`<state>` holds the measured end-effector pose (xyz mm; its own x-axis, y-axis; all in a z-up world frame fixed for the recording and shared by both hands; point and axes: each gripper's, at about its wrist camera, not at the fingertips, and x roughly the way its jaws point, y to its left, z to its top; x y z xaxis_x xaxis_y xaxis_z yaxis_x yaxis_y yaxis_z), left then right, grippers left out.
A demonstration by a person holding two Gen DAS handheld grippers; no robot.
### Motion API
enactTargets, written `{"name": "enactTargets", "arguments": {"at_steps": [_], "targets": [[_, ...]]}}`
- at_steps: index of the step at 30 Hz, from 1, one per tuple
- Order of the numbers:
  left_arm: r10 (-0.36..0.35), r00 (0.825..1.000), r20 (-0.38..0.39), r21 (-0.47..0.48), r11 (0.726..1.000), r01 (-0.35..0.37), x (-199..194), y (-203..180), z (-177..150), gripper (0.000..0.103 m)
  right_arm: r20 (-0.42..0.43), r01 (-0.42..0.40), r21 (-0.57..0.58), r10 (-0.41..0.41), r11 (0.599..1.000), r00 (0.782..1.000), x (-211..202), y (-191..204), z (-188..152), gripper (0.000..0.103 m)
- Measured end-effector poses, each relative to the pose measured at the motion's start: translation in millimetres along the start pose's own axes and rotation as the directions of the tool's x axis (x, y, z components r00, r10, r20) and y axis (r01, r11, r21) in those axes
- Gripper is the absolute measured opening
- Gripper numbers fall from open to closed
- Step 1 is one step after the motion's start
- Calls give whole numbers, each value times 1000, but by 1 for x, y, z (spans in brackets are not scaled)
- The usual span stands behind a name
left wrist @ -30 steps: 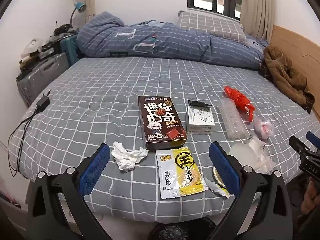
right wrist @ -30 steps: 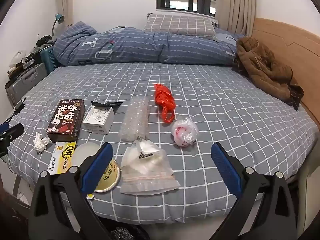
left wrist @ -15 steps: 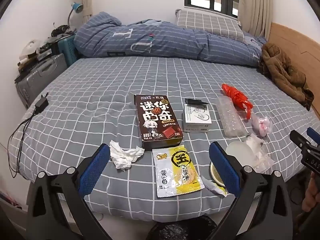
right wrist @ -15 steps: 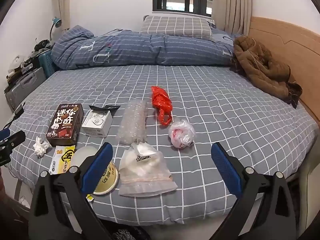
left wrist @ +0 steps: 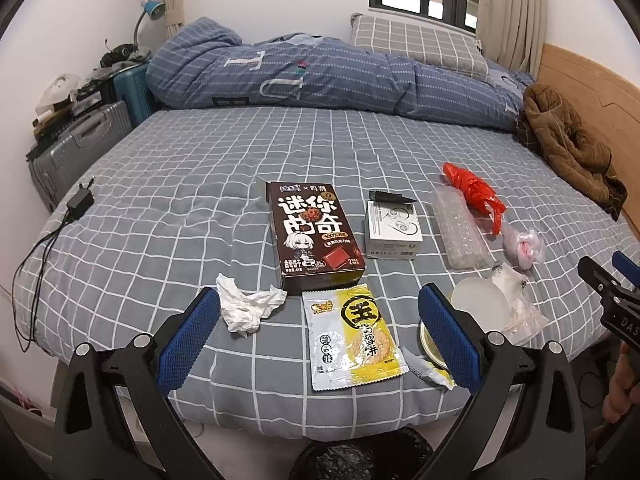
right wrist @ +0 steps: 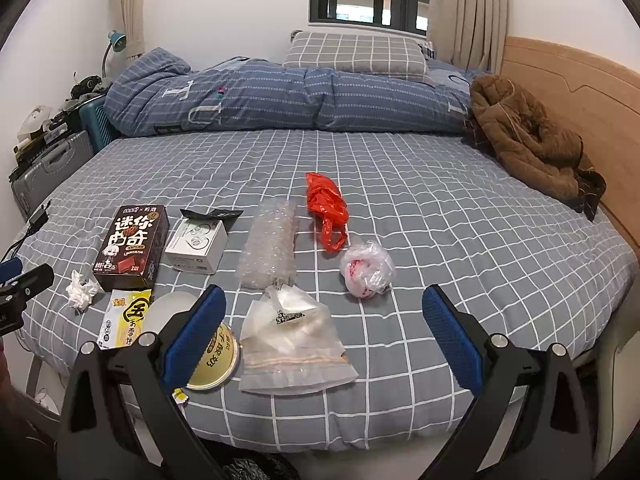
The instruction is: Collect trash
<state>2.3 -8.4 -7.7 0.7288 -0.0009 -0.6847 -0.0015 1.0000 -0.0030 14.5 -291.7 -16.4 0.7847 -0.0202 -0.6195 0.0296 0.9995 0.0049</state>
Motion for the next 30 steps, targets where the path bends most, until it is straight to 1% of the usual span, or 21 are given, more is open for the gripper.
{"name": "enactTargets", "arguments": {"at_steps": [11, 30], "targets": [[1, 1000, -9, -4, 1000, -1, 3, 1, -1, 97, -2, 0, -1, 0, 1000, 1000, 1, -1, 0, 95], [12, 1000, -13, -9, 1000, -12, 3, 4, -3, 97, 1, -28, -11, 28, 1000, 1000, 2, 7, 2, 95]]}}
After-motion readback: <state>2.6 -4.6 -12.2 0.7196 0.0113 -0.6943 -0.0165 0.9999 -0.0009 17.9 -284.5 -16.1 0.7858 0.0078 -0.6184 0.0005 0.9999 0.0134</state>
